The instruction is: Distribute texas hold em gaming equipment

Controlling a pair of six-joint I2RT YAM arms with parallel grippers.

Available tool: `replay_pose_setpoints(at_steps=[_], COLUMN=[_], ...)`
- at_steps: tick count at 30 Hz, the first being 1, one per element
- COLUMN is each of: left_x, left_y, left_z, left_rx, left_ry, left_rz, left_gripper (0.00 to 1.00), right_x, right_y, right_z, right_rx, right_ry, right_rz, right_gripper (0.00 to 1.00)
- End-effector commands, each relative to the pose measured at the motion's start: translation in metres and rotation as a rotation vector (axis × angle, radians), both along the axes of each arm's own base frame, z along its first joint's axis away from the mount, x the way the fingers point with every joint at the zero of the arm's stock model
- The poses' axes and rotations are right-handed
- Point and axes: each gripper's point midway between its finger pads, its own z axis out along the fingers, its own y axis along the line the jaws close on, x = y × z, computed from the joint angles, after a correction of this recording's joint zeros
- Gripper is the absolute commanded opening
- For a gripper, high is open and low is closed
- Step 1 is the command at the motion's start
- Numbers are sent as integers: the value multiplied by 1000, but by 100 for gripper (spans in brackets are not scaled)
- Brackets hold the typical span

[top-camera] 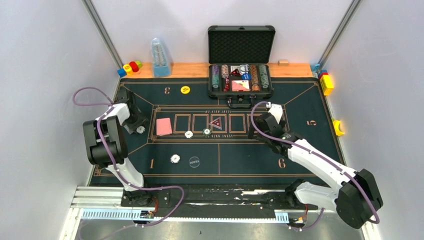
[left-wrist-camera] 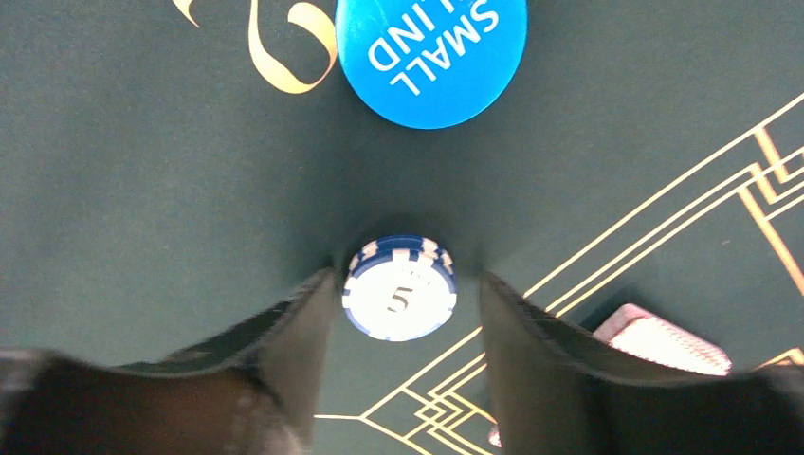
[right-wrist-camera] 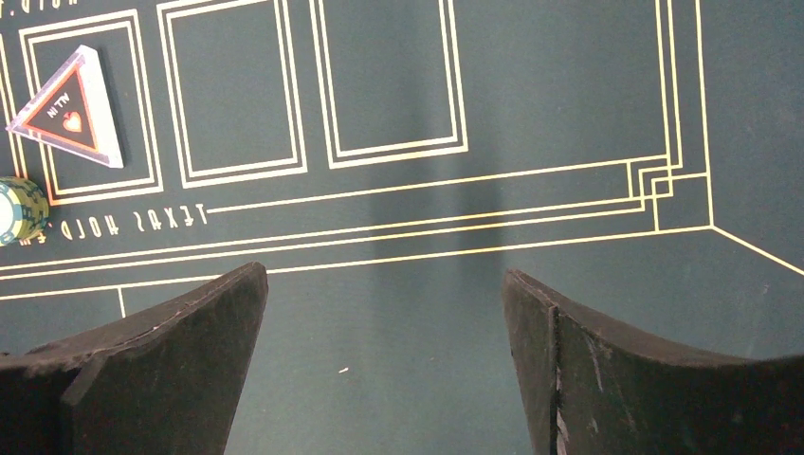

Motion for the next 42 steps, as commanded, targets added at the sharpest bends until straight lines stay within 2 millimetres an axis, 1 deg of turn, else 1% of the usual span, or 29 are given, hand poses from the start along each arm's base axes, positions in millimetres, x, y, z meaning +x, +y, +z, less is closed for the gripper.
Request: replay_pose_setpoints(at_steps=[1,2,3,4,5,6,7,8,9,10,11,12,13,14,15,17,18,19,20,21,23,25,27,30,32,34,37,39,42], left_x=[14,14,13,13,11,10,9,10,9,10,12,13,13,9,6,-8,-14,-20,-23,-28,-32,-32,-33,-33,-34,-34,-31,-29,-26], left_y=[10,9,9,9,8,6,2,-5,-12,-30,-41,-70,-89,-123,-137,-180,-187,-200,-208,-220,-234,-238,-237,-240,-247,-253,-249,-249,-250], left_z=[15,18,26,32,45,52,68,75,91,95,111,114,122,122,122,114,109,103,95,92,82,73,56,41,33,25,14,10,6], left_rx=[27,26,29,32,35,34,28,21,16,9,17,7,4,-20,-26,-48,-55,-60,-66,-69,-63,-40,-27,-23,-27,-40,-13,-3,2], left_ry=[-66,-74,-91,-100,-124,-138,-176,-201,-256,-276,-335,-351,-376,-375,-370,-337,-311,-285,-262,-250,-215,-178,-129,-90,-75,-65,-45,-41,-30], left_rz=[30,32,32,34,34,31,22,5,-13,-56,-91,-175,-241,-347,-395,-538,-569,-614,-640,-686,-740,-755,-758,-785,-809,-823,-804,-803,-802], left_gripper=[80,84,89,91,96,98,99,100,100,100,100,100,100,100,100,100,100,100,100,100,100,100,100,100,99,96,92,88,85], right_x=[4,4,4,3,3,3,2,2,2,2,3,3,3,4,3,3,3,3,3,3,3,3,2,3,3,3,3,3,3], right_y=[3,3,4,3,4,4,4,4,4,4,4,4,4,4,5,6,7,6,6,7,7,7,7,7,7,7,7,7,6], right_z=[12,13,13,14,16,18,19,21,22,22,23,23,22,23,22,23,23,24,24,24,23,23,24,23,21,21,21,22,22], right_rx=[36,38,40,40,46,53,59,64,66,67,69,68,68,67,70,77,79,80,83,84,86,87,88,86,83,81,80,79,80], right_ry=[-44,-48,-49,-49,-55,-59,-64,-69,-73,-77,-81,-82,-82,-82,-79,-79,-80,-82,-84,-85,-85,-85,-87,-86,-81,-81,-82,-86,-88], right_rz=[3,4,4,6,7,9,10,10,8,7,7,6,6,5,10,14,15,15,14,14,14,14,17,17,19,18,20,17,14], right_gripper=[96,95,96,95,96,95,95,95,96,96,97,98,100,100,100,100,100,100,100,100,100,100,100,100,100,100,100,100,100])
